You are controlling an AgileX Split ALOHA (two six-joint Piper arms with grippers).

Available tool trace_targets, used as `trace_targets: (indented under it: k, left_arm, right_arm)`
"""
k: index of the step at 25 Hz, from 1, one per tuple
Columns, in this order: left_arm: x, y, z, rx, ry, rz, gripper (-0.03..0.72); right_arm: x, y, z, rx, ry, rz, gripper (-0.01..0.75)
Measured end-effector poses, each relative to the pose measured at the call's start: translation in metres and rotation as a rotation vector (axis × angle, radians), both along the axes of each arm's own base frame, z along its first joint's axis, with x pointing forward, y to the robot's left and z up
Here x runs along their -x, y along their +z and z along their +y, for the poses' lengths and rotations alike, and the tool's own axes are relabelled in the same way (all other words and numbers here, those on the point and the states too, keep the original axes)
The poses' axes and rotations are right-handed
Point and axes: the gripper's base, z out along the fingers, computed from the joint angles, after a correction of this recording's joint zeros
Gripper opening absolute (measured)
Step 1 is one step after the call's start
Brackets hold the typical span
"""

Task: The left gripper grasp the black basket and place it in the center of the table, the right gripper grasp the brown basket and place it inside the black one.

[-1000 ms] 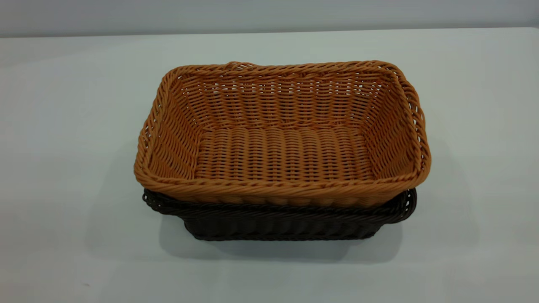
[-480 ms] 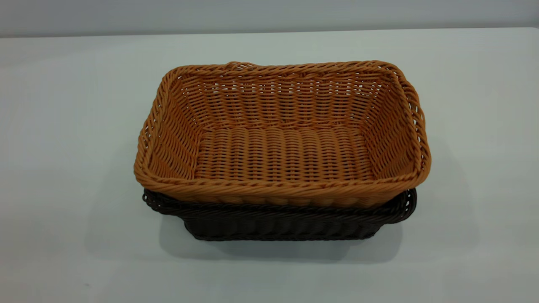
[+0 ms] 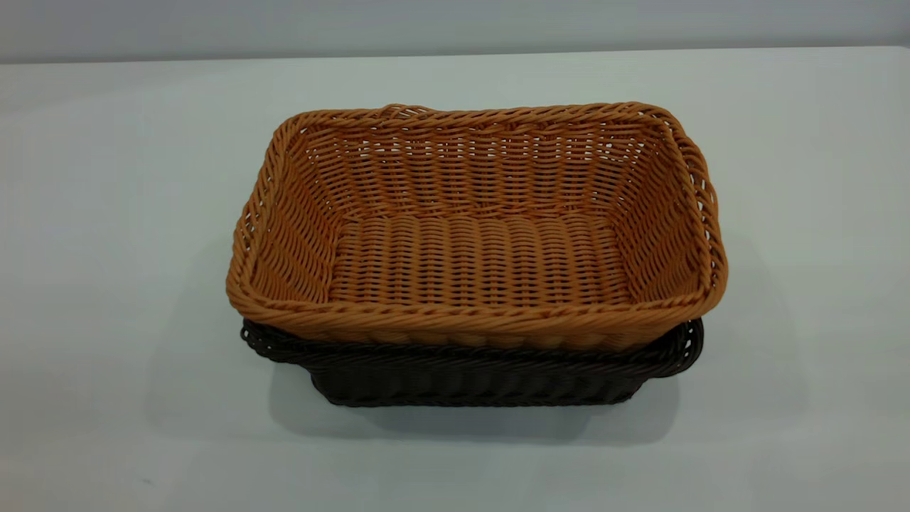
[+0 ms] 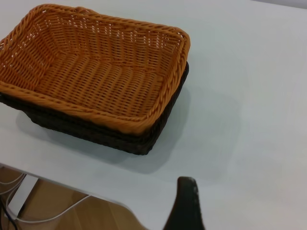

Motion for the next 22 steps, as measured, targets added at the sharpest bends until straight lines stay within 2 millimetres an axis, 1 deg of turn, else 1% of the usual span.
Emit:
trace_targets:
  k: [3,9,22]
  left_arm:
    - [0.003,-0.001,0.003,-0.007,0.054,-0.026,0.517]
    - [0.003,-0.001,0.013,0.02,0.213,-0.028,0.517]
    - [0.003,0.0,0.013,0.031,0.229,-0.03,0.517]
  right_arm:
    - [0.0,0.0,0.0,0.0,0.0,0.0,0.541]
    - [0.0,0.0,0.0,0.0,0.0,0.0,0.541]
    - [0.0,0.0,0.0,0.0,0.0,0.0,0.541]
